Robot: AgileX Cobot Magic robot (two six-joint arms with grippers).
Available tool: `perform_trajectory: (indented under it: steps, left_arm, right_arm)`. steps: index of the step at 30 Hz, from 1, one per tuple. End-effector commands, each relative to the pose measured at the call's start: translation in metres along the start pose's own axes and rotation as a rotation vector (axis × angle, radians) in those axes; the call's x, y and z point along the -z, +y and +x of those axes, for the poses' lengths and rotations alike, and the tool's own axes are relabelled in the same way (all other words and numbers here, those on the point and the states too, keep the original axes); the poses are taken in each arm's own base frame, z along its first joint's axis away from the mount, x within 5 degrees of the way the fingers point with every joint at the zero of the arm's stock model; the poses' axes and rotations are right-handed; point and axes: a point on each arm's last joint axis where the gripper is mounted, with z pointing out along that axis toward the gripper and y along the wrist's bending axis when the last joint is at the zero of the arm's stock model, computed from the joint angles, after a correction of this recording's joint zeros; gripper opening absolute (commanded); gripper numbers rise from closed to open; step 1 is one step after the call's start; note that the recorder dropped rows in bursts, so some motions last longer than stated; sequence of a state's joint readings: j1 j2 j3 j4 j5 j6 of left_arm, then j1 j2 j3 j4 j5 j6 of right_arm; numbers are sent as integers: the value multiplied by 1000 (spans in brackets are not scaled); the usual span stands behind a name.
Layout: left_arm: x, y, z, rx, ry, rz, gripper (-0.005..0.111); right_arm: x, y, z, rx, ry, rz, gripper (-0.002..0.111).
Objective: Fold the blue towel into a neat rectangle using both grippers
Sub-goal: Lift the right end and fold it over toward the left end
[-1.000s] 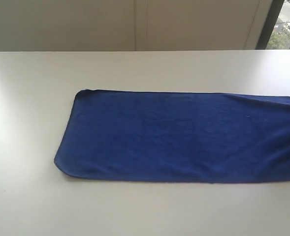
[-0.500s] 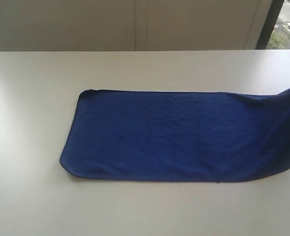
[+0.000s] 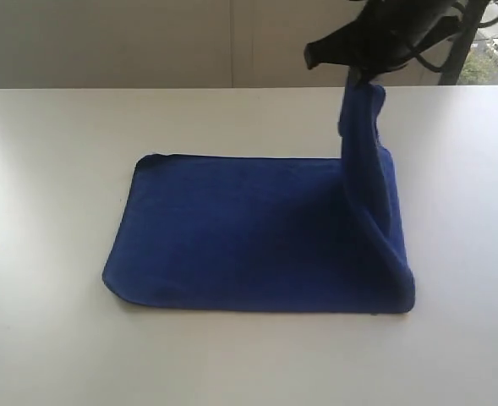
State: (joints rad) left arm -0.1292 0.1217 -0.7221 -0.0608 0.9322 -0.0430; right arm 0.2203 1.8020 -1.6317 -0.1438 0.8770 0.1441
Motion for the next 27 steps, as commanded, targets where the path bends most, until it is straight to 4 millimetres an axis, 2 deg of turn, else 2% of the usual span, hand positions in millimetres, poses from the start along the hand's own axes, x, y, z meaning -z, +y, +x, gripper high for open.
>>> perform_trajectory:
  steps: [1, 10, 18, 27]
  left_arm:
    - [0, 0, 1, 7, 3, 2, 0]
    - [0, 0, 1, 7, 3, 2, 0]
    - [0, 0, 1, 7, 3, 2, 0]
    - [0, 0, 1, 7, 3, 2, 0]
  right_arm:
    - [4, 33, -10, 34, -49, -49, 0]
    - [-23, 97, -10, 129, -65, -134, 0]
    - [-43, 137, -6, 184, -72, -183, 0]
    - [-38, 176, -7, 234, -109, -240, 0]
